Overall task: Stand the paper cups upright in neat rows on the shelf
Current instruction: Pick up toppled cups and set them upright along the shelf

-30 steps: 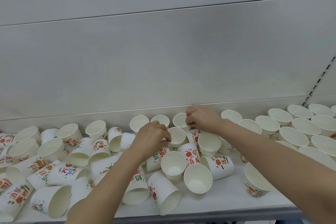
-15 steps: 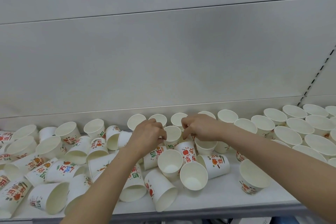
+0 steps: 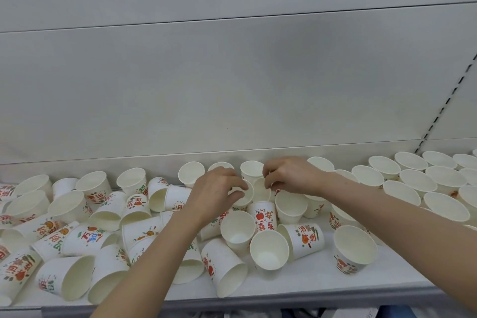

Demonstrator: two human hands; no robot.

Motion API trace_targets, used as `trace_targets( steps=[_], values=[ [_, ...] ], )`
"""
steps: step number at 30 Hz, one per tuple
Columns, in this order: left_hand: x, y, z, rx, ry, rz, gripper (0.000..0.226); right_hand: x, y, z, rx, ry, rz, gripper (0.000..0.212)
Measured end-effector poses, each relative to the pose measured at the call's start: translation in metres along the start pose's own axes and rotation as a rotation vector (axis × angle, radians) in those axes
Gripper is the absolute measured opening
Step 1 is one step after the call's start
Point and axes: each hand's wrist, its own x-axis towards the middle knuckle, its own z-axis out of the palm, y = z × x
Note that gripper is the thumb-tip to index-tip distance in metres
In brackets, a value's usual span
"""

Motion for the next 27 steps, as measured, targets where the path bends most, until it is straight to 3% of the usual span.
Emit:
trace_targets(
  steps=[11,16,20,23,27],
  values=[
    [0.008,0.035,0.022,-0.02,-0.165,-0.009,0.02,-0.038,0.003,0.009,-0.042,0.244,0.042,0.007],
    [0.015,0.043,0.023,0.019,-0.246,-0.054,0.03,-0.038,-0.002,0.016,-0.032,0.196,0.109,0.01],
    [0.02,0.05,0.021,0.09,-0.226,-0.068,0.035,-0.048,-0.009,0.007,0.07,0.329,0.268,0.02],
    [0.019,0.054,0.025,0.106,-0.277,-0.086,0.039,-0.074,-0.026,0.0,0.182,0.463,0.392,0.008],
    [0.019,0.064,0.029,0.06,-0.331,-0.117,0.031,-0.097,-0.044,0.004,0.22,0.249,0.39,0.012]
  ],
)
